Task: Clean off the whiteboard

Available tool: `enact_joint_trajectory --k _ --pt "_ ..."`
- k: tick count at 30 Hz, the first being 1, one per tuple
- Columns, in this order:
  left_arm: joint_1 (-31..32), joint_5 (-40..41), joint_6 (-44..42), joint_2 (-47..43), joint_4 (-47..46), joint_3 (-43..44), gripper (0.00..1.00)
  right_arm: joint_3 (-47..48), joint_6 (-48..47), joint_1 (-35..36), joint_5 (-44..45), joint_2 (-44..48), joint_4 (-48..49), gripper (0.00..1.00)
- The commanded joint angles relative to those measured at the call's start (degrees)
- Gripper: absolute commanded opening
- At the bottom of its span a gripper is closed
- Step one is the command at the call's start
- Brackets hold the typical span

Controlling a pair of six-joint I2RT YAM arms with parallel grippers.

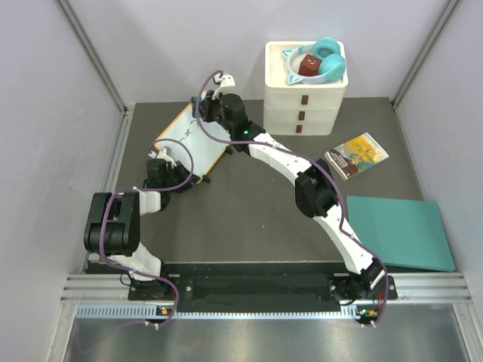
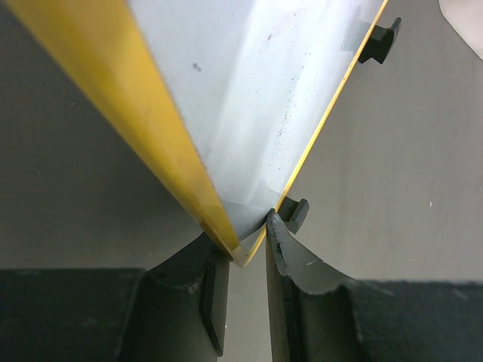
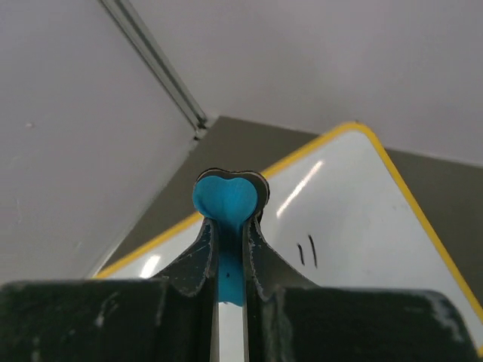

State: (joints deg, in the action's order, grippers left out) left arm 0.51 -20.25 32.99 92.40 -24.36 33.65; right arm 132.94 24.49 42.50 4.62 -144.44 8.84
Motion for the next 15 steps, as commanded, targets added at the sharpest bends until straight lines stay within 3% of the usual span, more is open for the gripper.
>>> enact_joint_trajectory --k 1,7,15 --pt "1.4 0.8 -2.8 2.0 10.1 -1.0 0.00 6.6 -10.3 2.7 3.8 -0.8 -3.0 0.00" --pt "1.9 1.3 -3.0 2.1 10.5 -0.6 0.00 6.5 -10.1 2.8 -6.7 -1.7 -3.3 0.00" --pt "2.2 1.4 -3.1 2.3 10.6 -0.4 0.00 6.6 -10.1 4.5 -8.1 -3.5 -3.3 0.00"
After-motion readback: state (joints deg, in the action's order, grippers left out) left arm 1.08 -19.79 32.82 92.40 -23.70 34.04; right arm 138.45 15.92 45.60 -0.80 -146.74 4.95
